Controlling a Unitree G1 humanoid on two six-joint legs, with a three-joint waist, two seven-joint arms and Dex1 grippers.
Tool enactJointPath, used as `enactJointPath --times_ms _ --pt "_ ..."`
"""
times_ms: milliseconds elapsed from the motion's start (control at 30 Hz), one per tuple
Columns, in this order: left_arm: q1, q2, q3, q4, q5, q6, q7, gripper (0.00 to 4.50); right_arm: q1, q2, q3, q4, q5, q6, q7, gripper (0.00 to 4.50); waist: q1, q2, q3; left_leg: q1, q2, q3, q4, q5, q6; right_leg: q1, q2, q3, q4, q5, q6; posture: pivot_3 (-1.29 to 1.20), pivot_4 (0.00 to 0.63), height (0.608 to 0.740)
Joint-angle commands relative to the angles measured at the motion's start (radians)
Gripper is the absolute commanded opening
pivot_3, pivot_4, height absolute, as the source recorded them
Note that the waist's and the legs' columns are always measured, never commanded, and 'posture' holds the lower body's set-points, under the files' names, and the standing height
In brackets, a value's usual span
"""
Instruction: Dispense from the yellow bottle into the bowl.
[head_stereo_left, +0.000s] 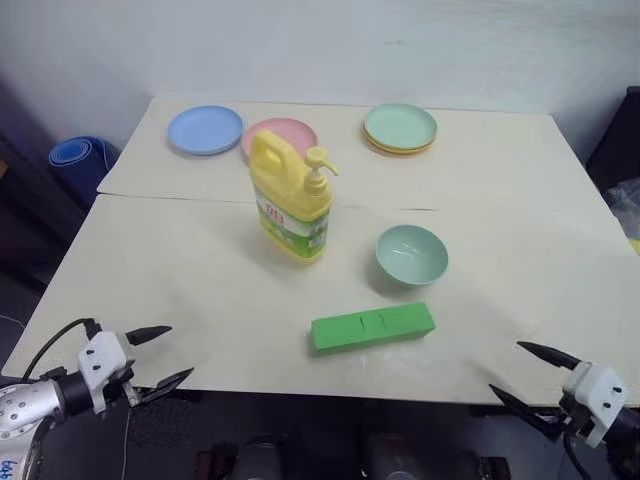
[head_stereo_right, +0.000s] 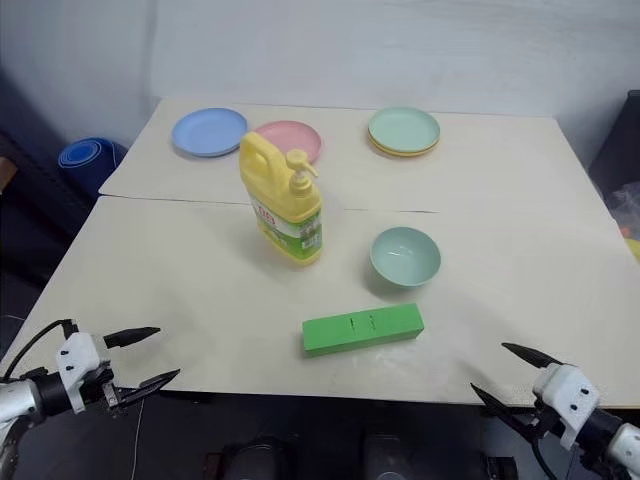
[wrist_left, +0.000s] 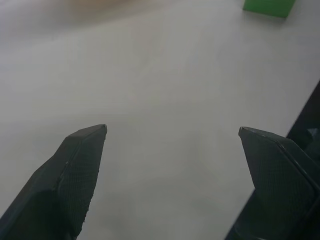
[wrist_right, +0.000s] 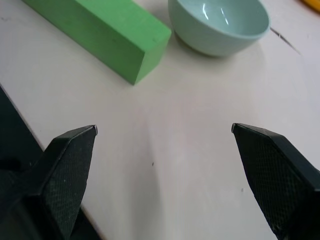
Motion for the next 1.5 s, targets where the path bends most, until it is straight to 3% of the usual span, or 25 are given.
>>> enactJointPath --times_ms 33,167,233,400,533,633,833,900,933,1067,1167,1233,1300,1367,1433,1500 --pt "0.012 -0.004 0.002 -0.048 -0.017 0.023 -0.001 4.48 -0.013 -0.011 0.012 -0.034 0.035 0.036 0.023 4.5 0.0 0.0 0.0 0.0 0.0 0.0 0.0 0.0 0.0 0.0 0.0 0.0 0.0 0.0 0.0 0.0 0.15 0.74" --pt "0.045 0.025 -0.006 -0.166 -0.176 0.262 -0.061 4.48 -0.06 -0.045 0.083 -0.187 0.085 0.169 0.054 4.5 -0.002 0.0 0.0 0.0 0.002 0.001 0.0 -0.001 0.001 -0.002 -0.001 -0.001 0.004 0.0 0.0 0.0 0.15 0.74" --pt "0.019 0.034 -0.012 -0.252 -0.311 0.384 -0.106 4.48 -0.149 -0.113 0.224 -0.339 0.088 0.322 0.091 4.5 -0.005 0.001 0.001 0.001 0.004 0.001 0.001 -0.001 0.001 -0.003 -0.001 -0.001 0.007 0.0 0.0 0.0 0.15 0.74" --pt "-0.051 0.03 -0.1 -0.36 -0.243 0.32 -0.163 4.48 -0.448 -0.119 0.482 -0.408 -0.039 0.59 0.022 4.5 -0.001 0.0 0.001 0.004 0.002 -0.004 0.001 0.001 -0.002 -0.001 0.0 0.0 0.006 0.002 -0.002 0.0 0.15 0.74" --pt "-0.102 0.009 -0.154 -0.409 -0.236 0.306 -0.173 4.48 -0.658 -0.038 0.665 -0.334 -0.198 0.677 -0.034 4.5 0.001 0.0 0.001 0.002 0.0 -0.004 0.001 0.0 -0.001 -0.005 0.0 -0.002 0.007 0.002 -0.002 0.0 0.15 0.74" --pt "-0.112 -0.001 -0.175 -0.416 -0.227 0.311 -0.165 4.48 -0.752 0.018 0.749 -0.234 -0.279 0.678 -0.047 4.5 -0.003 -0.001 0.0 -0.007 0.0 -0.004 0.003 0.0 0.0 -0.018 0.0 -0.003 0.018 0.002 -0.002 0.0 0.15 0.74" --pt "-0.093 -0.002 -0.177 -0.425 -0.215 0.308 -0.163 4.48 -0.868 0.046 0.87 -0.127 -0.325 0.777 0.061 4.5 -0.026 -0.001 0.001 -0.007 0.001 0.001 0.006 -0.001 0.001 -0.019 -0.001 -0.003 0.019 0.002 -0.003 0.0 0.15 0.74" --pt "-0.092 -0.004 -0.176 -0.429 -0.212 0.307 -0.158 4.5 -0.885 0.06 0.872 -0.12 -0.322 0.809 0.066 4.13 -0.028 -0.001 0.001 -0.006 0.002 0.001 0.009 -0.001 0.001 -0.018 -0.001 -0.004 0.019 0.002 -0.003 0.0 0.15 0.74" --pt "-0.092 -0.005 -0.178 -0.434 -0.211 0.309 -0.154 4.5 -0.888 0.063 0.868 -0.127 -0.319 0.812 0.068 4.01 -0.027 -0.001 0.001 -0.006 0.003 0.001 0.01 -0.001 0.001 -0.017 -0.001 -0.004 0.019 0.002 -0.003 0.0 0.15 0.74" --pt "-0.095 -0.014 -0.18 -0.448 -0.215 0.31 -0.144 4.5 -0.861 0.054 0.826 -0.181 -0.314 0.807 0.052 2.74 -0.026 -0.001 0.001 -0.006 0.003 0.001 0.012 -0.001 0.001 -0.017 -0.001 -0.005 0.021 0.002 -0.003 0.0 0.15 0.74" --pt "-0.104 -0.019 -0.19 -0.447 -0.211 0.312 -0.139 4.5 -0.808 0.017 0.763 -0.254 -0.265 0.824 0.072 2.29 -0.024 -0.001 0.001 -0.006 0.002 0.0 0.011 -0.002 0.001 -0.017 -0.001 -0.005 0.021 0.002 -0.003 0.0 0.15 0.74" --pt "-0.113 -0.024 -0.197 -0.447 -0.21 0.313 -0.134 4.5 -0.763 0.0 0.694 -0.31 -0.198 0.835 0.089 2.22 -0.024 -0.001 0.001 -0.007 0.002 0.001 0.011 -0.002 0.001 -0.018 -0.001 -0.005 0.021 0.002 -0.003 0.0 0.15 0.74" --pt "-0.128 -0.034 -0.203 -0.451 -0.219 0.322 -0.123 4.5 -0.694 -0.008 0.562 -0.38 -0.069 0.843 0.111 2.22 -0.021 -0.001 0.001 -0.007 0.002 0.001 0.011 -0.002 0.002 -0.018 -0.001 -0.005 0.02 0.002 -0.003 0.0 0.15 0.74" --pt "-0.151 -0.049 -0.212 -0.452 -0.23 0.335 -0.113 4.5 -0.604 -0.03 0.33 -0.437 0.121 0.951 0.124 2.21 -0.021 -0.001 0.002 -0.007 0.002 0.0 0.011 -0.002 0.002 -0.017 -0.001 -0.005 0.02 0.002 -0.002 0.0 0.15 0.74" --pt "-0.18 -0.065 -0.223 -0.448 -0.24 0.346 -0.107 4.5 -0.514 -0.089 0.074 -0.425 0.248 1.06 0.149 2.21 -0.008 -0.001 0.002 -0.007 0.002 0.0 0.012 -0.002 0.002 -0.016 -0.001 -0.004 0.02 0.003 -0.001 0.0 0.15 0.74" --pt "-0.211 -0.088 -0.223 -0.446 -0.263 0.359 -0.096 4.5 -0.482 -0.135 -0.086 -0.351 0.307 1.131 0.135 2.21 0.001 -0.001 0.002 -0.006 0.001 0.001 0.013 -0.003 0.004 -0.015 -0.001 -0.002 0.019 0.004 0.001 0.0 0.15 0.74"
